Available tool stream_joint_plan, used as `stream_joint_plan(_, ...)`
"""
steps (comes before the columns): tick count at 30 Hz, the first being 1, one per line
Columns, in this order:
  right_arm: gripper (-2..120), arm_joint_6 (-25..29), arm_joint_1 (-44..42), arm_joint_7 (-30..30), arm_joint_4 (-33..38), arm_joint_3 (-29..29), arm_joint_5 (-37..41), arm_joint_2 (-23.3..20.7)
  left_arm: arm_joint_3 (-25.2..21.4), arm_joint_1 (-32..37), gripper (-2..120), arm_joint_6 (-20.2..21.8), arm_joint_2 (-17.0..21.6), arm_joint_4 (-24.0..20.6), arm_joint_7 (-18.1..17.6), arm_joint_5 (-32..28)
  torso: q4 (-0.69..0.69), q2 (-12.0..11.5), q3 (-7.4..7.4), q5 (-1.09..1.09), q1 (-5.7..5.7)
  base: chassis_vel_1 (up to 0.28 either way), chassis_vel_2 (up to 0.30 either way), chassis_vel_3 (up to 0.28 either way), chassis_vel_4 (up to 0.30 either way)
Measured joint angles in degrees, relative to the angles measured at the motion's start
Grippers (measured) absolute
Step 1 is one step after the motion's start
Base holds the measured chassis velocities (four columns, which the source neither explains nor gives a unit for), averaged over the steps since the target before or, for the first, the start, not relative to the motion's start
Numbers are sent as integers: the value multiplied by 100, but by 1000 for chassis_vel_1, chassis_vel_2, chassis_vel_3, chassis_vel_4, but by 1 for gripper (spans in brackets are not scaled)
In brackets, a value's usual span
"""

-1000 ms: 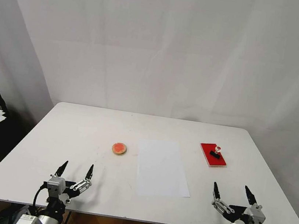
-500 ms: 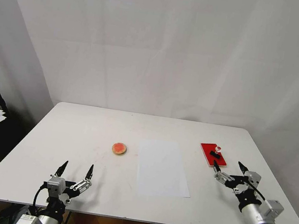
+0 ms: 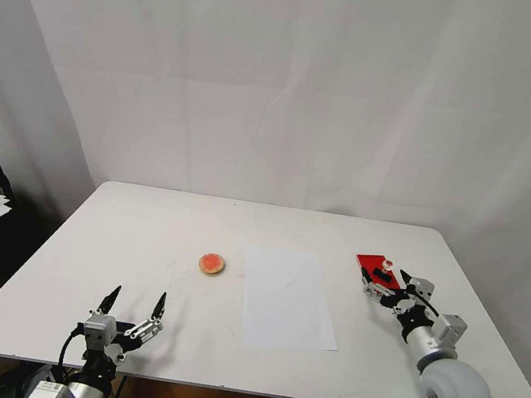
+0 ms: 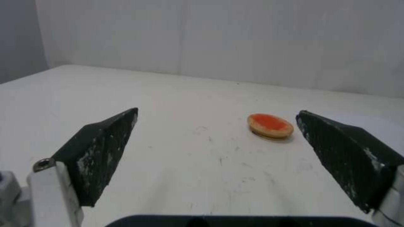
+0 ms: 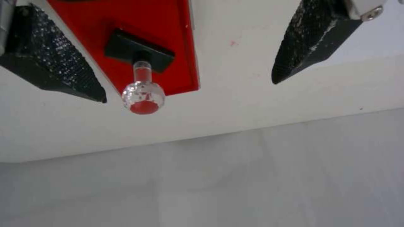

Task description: Pick up the stamp from the ink pad and place it onto another ink pad.

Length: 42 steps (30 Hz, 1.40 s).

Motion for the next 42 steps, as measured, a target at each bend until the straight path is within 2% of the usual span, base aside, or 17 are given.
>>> stream_joint_plan(7,97,-29,58,226,-120,-15,94,91,0,1,100,0,0,0,0,0,-1,0,0,0,-1,0,0,0,0)
stream_joint_plan(11,90,-37,161,237,-248,-81,177,154,0,0,100,0,0,0,0,0,-1,0,0,0,-1,0,0,0,0)
stream_joint_plan(16,73,-34,323,270,-477,-141,262,248,0,0,100,0,0,0,0,0,0,0,0,0,-1,0,0,0,0)
stream_joint_plan(17,73,-34,323,270,-477,-141,262,248,0,0,100,0,0,0,0,0,0,0,0,0,-1,0,0,0,0)
stream_joint_plan(20,57,-16,347,276,-515,-142,262,264,0,0,100,0,0,0,0,0,-1,0,0,0,-1,0,0,0,0)
stream_joint_plan(22,54,-12,347,276,-513,-142,261,266,0,0,100,0,0,0,0,0,-1,0,0,0,-1,0,0,0,0)
stream_joint_plan(25,39,-5,347,276,-493,-142,249,269,0,0,100,0,0,0,0,0,-1,0,0,0,-1,0,0,0,0)
stream_joint_plan(26,39,-5,347,276,-493,-142,249,269,0,0,100,0,0,0,0,0,-1,0,0,0,-1,0,0,0,0)
stream_joint_plan(30,21,8,350,274,-493,-151,214,275,0,0,100,0,0,0,0,0,-1,0,0,0,-1,0,0,0,0)
stream_joint_plan(32,18,8,350,273,-493,-164,211,269,0,0,100,0,0,0,0,0,-1,0,0,0,-1,0,0,0,0)
stream_joint_plan(34,9,9,350,272,-493,-192,203,245,0,0,100,0,0,0,0,0,-1,0,0,0,-1,0,0,0,0)
stream_joint_plan(42,7,10,348,256,-503,-237,187,192,0,0,100,0,0,0,0,0,0,1,-1,0,-1,0,0,0,0)
